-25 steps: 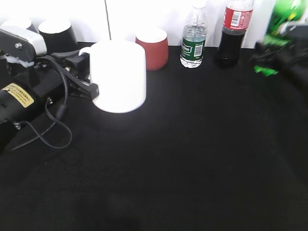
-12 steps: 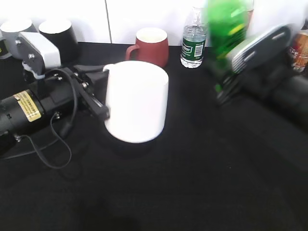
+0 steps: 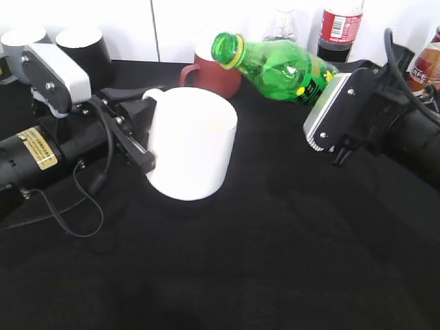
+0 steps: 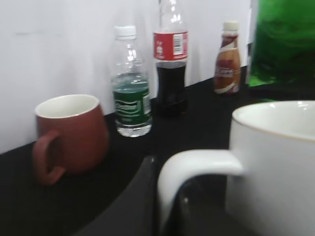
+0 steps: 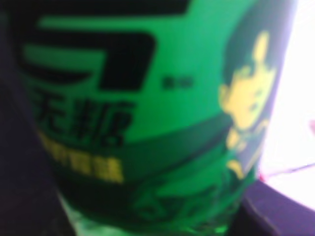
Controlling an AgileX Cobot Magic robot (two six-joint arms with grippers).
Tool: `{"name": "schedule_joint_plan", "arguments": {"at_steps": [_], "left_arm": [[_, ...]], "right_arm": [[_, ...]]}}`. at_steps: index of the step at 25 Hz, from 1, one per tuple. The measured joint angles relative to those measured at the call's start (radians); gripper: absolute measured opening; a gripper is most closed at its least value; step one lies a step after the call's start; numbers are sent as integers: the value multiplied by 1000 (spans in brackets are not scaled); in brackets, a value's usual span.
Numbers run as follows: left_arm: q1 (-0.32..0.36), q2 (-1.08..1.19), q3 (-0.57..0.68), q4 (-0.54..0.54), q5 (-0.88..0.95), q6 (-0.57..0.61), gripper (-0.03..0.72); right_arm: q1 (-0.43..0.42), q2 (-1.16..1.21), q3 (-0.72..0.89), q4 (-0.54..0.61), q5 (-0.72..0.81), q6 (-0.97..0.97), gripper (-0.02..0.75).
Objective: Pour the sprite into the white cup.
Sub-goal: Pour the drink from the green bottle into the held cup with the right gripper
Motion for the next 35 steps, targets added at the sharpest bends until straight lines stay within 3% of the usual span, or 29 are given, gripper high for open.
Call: {"name": "schedule_joint_plan", "arguments": {"at_steps": [15, 35], "left_arm": [[0, 0, 0, -43, 63, 55, 38], [0, 0, 0, -43, 61, 62, 38]], "right_arm": [[0, 0, -47, 10, 11, -310, 414], [0, 0, -68, 6, -26, -462, 408]]}}
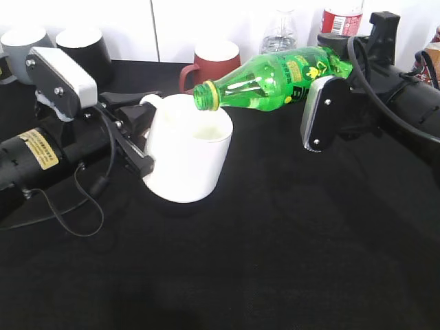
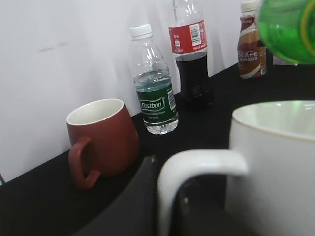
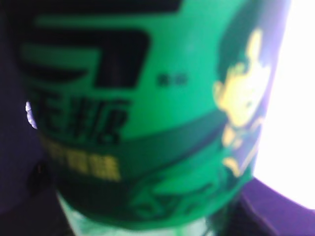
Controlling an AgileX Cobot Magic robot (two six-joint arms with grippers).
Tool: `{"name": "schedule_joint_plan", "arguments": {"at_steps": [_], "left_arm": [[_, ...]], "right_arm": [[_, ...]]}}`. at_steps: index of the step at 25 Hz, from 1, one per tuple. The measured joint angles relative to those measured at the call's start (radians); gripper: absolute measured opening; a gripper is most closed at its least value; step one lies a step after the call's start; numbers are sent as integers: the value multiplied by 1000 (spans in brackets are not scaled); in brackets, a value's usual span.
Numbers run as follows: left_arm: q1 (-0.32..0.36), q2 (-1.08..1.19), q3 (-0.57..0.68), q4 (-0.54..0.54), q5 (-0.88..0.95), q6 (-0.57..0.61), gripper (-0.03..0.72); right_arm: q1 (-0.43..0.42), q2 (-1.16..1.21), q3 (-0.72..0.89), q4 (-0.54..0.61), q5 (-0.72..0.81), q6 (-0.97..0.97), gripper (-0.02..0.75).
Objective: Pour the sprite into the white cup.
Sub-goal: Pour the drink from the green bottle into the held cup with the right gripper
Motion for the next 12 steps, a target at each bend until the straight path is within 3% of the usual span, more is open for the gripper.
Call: {"name": "schedule_joint_plan", "arguments": {"at_steps": [12], "left_arm": [[0, 0, 0, 0, -1, 0, 38]], "right_arm": [[0, 0, 0, 0, 0, -51, 408]]}}
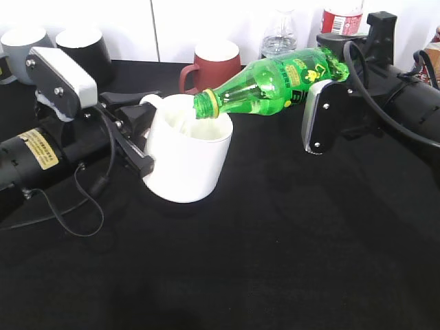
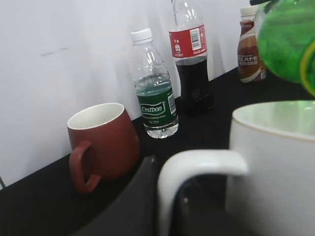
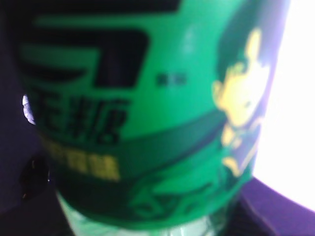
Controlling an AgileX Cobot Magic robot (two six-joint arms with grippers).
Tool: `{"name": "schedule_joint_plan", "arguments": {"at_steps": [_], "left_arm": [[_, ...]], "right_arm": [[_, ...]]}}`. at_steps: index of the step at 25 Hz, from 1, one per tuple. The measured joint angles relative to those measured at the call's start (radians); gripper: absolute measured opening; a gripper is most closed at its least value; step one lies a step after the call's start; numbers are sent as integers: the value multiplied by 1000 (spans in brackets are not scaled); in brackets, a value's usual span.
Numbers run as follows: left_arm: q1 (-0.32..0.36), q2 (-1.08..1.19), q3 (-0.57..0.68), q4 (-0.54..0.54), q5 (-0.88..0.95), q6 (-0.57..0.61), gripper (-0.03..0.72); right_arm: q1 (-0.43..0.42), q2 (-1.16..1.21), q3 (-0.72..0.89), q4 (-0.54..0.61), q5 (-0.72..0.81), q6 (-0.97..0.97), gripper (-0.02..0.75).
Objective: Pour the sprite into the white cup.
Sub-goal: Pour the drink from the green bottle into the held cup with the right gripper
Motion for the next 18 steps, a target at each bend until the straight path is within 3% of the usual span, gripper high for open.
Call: {"name": "schedule_joint_plan", "arguments": {"at_steps": [18], "left_arm": [[0, 0, 0, 1, 7, 3, 37]], "right_arm": [[0, 0, -13, -6, 0, -22, 408]]}}
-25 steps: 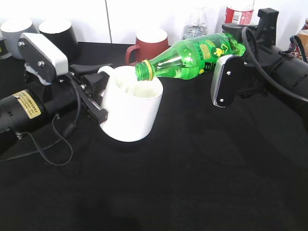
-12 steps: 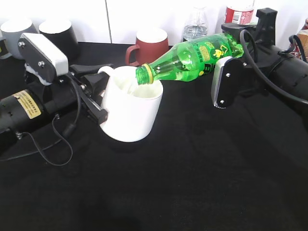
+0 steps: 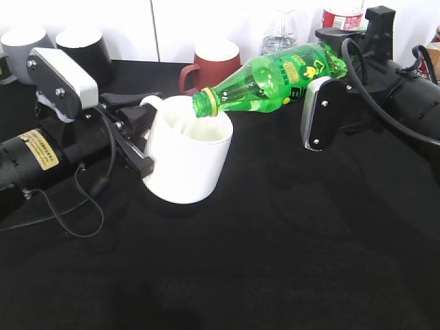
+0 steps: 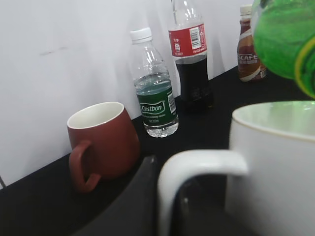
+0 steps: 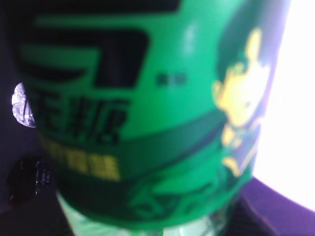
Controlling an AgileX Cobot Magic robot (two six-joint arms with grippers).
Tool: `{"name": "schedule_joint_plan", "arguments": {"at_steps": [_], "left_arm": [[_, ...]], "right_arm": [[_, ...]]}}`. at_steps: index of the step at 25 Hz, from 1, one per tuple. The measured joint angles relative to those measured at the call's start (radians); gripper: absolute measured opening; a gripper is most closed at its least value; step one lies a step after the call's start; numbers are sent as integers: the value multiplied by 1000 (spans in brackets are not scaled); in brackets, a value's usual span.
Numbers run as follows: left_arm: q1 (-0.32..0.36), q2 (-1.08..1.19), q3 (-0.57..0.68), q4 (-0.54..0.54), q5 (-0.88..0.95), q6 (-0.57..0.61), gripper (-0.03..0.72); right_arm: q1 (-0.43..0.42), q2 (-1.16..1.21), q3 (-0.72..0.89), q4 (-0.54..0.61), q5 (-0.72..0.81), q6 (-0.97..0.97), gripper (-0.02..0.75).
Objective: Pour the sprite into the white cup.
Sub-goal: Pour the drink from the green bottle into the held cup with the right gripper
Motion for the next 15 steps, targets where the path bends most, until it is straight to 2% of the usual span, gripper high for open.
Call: {"name": "schedule_joint_plan", "arguments": {"at_steps": [15], "left_arm": [[0, 0, 0, 2, 1, 1, 37]], "right_arm": [[0, 0, -1, -19, 5, -17, 408]]}}
